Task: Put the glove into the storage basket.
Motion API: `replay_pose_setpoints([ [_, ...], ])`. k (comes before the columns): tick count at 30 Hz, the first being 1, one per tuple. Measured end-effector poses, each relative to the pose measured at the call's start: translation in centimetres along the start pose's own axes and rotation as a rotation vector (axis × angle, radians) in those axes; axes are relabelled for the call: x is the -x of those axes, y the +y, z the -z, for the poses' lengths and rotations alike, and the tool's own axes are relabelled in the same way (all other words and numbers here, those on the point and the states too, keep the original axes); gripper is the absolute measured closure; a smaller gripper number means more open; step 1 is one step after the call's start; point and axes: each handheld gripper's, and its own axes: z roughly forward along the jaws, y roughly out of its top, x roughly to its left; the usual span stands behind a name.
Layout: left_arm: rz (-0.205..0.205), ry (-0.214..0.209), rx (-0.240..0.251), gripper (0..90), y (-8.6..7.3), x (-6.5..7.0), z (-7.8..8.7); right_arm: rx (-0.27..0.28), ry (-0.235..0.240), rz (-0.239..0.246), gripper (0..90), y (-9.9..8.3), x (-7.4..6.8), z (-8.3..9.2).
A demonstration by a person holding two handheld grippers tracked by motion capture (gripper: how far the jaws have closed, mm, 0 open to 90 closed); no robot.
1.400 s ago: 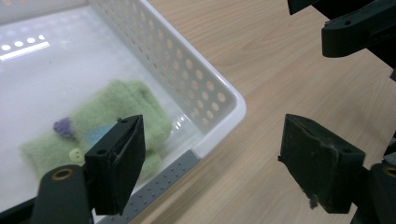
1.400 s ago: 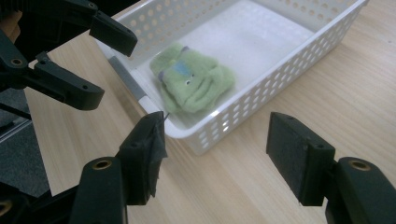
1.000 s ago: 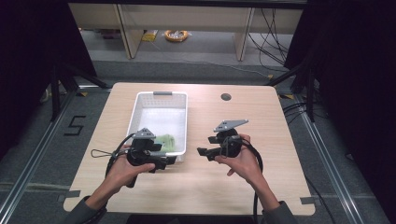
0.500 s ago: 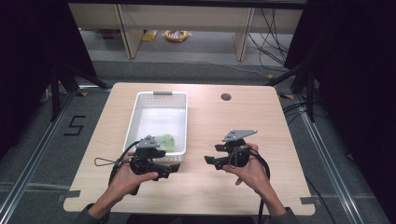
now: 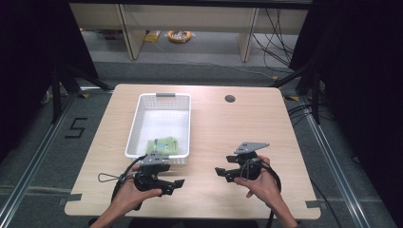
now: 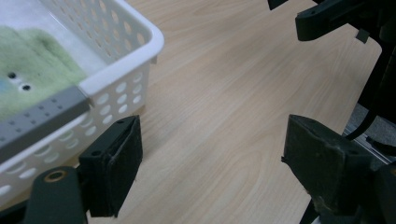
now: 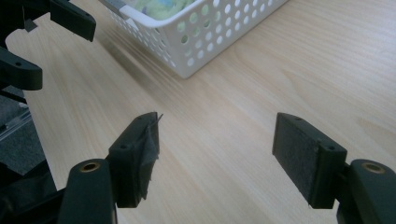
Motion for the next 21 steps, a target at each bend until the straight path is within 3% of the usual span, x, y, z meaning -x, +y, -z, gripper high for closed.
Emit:
replay_pose_setpoints([
  [2,-0.003,-0.018,-0.007,19.6,-0.4,0.0,-0.3,-0.01,0.002,-0.022,32.1,-0.3,-0.1,0.1],
  [7,-0.04,-0.008,-0.05,19.6,-1.3,0.1,-0.6,-0.004,-0.002,-0.008,31.6,-1.2,-0.1,0.3],
  [10,-0.008,-0.006,-0.036,19.4,-2.0,0.2,-0.9,-0.015,0.0,-0.034,31.2,-1.6,-0.3,0.3],
  [11,-0.032,0.001,-0.042,19.4,-2.2,0.0,-0.9,-0.007,-0.008,-0.014,31.0,-1.8,-0.2,0.4],
  [13,-0.032,0.0,-0.056,19.3,-2.6,-0.2,-0.9,-0.01,0.005,-0.031,30.7,-2.1,-0.3,0.3],
  [14,-0.01,0.009,-0.053,19.2,-2.9,-0.3,-1.0,-0.018,0.003,-0.029,30.4,-2.3,-0.3,0.4],
  [15,-0.032,0.004,-0.068,19.1,-3.1,-0.5,-0.9,-0.01,-0.006,-0.024,30.2,-2.4,-0.4,0.5],
  [16,-0.012,0.008,-0.054,19.0,-3.4,-0.5,-1.0,-0.023,0.007,-0.047,30.1,-2.6,-0.6,0.5],
  [20,-0.03,0.005,-0.081,18.5,-4.0,-0.7,-0.9,-0.022,-0.009,-0.015,26.9,-3.5,-0.7,0.5],
  [21,-0.01,0.006,-0.059,18.4,-4.1,-0.6,-1.0,-0.028,-0.008,-0.02,26.1,-3.8,-0.8,0.5],
])
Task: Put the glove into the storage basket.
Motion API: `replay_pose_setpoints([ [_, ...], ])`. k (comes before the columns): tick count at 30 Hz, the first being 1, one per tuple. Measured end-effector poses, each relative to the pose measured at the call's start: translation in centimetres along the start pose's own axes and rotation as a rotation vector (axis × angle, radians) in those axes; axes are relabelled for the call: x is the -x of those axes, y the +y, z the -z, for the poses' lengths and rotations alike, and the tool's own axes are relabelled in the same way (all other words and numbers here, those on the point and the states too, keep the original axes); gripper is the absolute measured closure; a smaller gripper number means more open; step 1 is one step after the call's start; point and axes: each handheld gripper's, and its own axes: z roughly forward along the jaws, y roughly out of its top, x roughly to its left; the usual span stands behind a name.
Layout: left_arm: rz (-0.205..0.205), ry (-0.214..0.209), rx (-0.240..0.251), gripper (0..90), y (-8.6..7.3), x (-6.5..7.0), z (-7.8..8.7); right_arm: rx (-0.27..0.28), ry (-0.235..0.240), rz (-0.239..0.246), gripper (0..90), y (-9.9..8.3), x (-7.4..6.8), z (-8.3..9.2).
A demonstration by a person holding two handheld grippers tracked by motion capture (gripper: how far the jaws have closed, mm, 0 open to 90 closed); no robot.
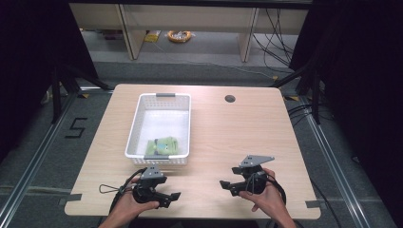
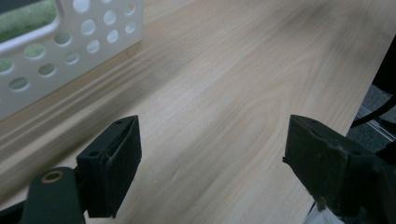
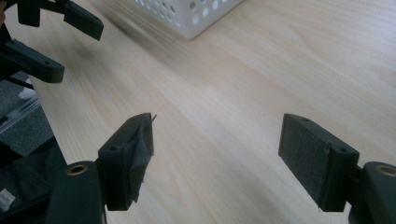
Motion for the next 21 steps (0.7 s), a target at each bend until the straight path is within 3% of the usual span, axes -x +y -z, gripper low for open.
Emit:
replay_pose_setpoints([
  [4,0.007,-0.003,-0.006,18.1,-0.4,0.2,0.1,-0.026,-0.007,0.005,22.8,-0.9,-0.3,-0.1],
  [5,-0.015,0.0,-0.016,18.0,-0.5,0.1,0.2,-0.036,-0.015,-0.01,22.5,-1.2,-0.4,-0.1],
  [6,0.002,0.004,0.003,18.0,-0.6,0.3,0.1,-0.035,-0.019,0.003,22.2,-1.4,-0.4,-0.1],
  [9,-0.011,0.005,-0.012,18.0,-0.9,0.4,0.4,-0.051,-0.023,0.003,22.2,-2.1,-0.5,-0.1],
  [12,-0.007,0.007,0.004,18.0,-1.2,0.6,0.5,-0.07,-0.018,-0.008,22.1,-2.7,-0.6,-0.1],
  [14,-0.02,0.007,-0.004,18.0,-1.3,0.7,0.6,-0.075,-0.02,-0.003,21.9,-3.1,-0.6,0.0],
  [15,-0.014,0.011,0.003,18.0,-1.4,0.8,0.6,-0.08,-0.028,-0.024,21.9,-3.2,-0.8,0.0],
  [16,-0.026,0.02,-0.021,18.0,-1.5,0.8,0.7,-0.071,-0.036,-0.021,21.8,-3.4,-0.8,0.0],
  [17,-0.026,0.012,-0.002,18.0,-1.6,1.0,0.6,-0.081,-0.038,-0.01,21.7,-3.5,-0.8,0.1],
  [18,-0.029,0.014,-0.019,18.0,-1.6,1.0,0.7,-0.061,-0.041,-0.01,21.5,-3.7,-0.8,0.0],
  [20,-0.029,0.019,0.001,17.9,-1.7,1.2,0.7,-0.086,-0.04,-0.025,21.3,-3.9,-0.9,0.3],
  [21,-0.045,0.021,-0.013,17.9,-1.7,1.1,0.8,-0.076,-0.046,-0.007,21.2,-4.0,-0.8,0.3],
])
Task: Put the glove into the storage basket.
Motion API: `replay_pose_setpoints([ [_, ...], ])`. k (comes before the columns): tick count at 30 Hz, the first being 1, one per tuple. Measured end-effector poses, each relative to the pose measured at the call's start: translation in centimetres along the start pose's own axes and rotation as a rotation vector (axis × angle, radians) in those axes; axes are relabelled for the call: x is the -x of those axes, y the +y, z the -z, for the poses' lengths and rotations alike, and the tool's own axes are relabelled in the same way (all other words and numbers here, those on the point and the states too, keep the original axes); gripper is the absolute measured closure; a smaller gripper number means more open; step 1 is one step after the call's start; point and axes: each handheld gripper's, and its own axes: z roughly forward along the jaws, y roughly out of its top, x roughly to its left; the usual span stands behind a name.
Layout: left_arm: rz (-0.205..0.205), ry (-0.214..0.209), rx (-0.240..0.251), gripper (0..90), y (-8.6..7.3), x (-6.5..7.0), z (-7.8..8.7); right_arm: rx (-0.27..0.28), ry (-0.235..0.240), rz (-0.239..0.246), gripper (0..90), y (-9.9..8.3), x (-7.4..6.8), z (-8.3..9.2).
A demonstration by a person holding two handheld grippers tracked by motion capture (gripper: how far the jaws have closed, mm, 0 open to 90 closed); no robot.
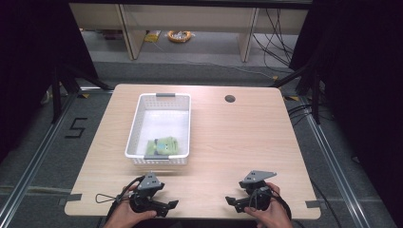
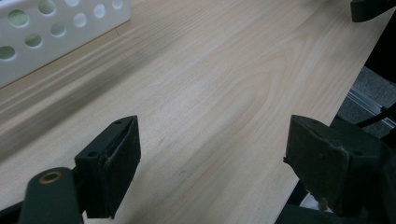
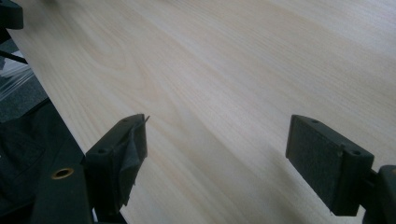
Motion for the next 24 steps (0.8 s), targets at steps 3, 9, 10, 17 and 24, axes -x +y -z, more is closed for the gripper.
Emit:
replay_pose_setpoints([
  [3,-0.016,0.012,-0.016,18.0,-0.09,-0.07,0.08,0.01,-0.004,-0.01,20.6,-0.37,-0.06,0.06],
  [9,0.013,0.004,0.006,18.0,-0.27,0.28,-0.14,0.002,-0.008,-0.008,20.5,-0.76,0.13,0.33],
  [10,-0.001,0.004,-0.006,18.0,-0.26,0.2,-0.07,-0.014,-0.007,-0.014,20.5,-0.75,0.15,0.48],
  [17,0.007,0.025,-0.012,18.0,-0.3,0.08,-0.06,-0.003,-0.017,-0.033,20.1,-0.9,0.29,0.27],
  [24,-0.009,0.015,-0.009,18.0,-0.26,-0.03,0.08,-0.005,-0.019,-0.026,19.5,-0.91,0.49,0.3],
])
